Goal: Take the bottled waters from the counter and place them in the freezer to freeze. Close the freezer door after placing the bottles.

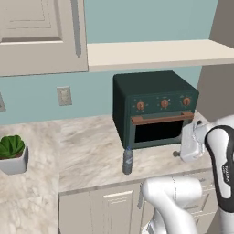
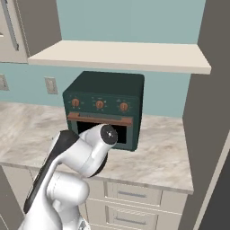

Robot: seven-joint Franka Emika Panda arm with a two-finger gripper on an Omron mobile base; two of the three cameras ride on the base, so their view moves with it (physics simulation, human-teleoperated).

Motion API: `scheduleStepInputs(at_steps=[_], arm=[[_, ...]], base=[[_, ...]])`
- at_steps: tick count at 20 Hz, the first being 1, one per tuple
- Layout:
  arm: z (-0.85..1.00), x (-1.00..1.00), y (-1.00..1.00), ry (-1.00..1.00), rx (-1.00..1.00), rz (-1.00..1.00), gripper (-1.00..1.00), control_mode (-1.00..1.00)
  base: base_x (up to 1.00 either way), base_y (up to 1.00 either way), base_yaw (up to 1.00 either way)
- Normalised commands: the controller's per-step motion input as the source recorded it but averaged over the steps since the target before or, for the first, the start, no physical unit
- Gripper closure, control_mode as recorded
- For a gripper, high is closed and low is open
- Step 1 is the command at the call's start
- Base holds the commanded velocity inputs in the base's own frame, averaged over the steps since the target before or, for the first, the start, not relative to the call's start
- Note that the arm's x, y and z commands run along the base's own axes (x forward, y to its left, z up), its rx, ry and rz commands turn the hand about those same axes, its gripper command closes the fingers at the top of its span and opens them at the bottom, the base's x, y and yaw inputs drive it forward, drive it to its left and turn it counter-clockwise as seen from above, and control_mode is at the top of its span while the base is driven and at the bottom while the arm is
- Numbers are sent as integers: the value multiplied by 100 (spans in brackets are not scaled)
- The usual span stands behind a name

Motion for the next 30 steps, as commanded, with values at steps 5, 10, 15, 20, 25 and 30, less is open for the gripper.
scheduleStepInputs(at_steps=[5,10,15,20,25,30], arm=[[-34,21,8,3,0,24,-100,-100],[-41,23,11,0,0,37,-100,-100],[-22,9,25,-2,2,20,-100,-100],[-12,34,26,0,12,2,-100,-100],[-9,24,24,0,15,0,-100,-100],[-8,7,27,0,5,0,-100,-100]], base=[[0,0,0],[0,0,0],[0,0,0],[0,0,0],[0,0,0],[0,0,0]])
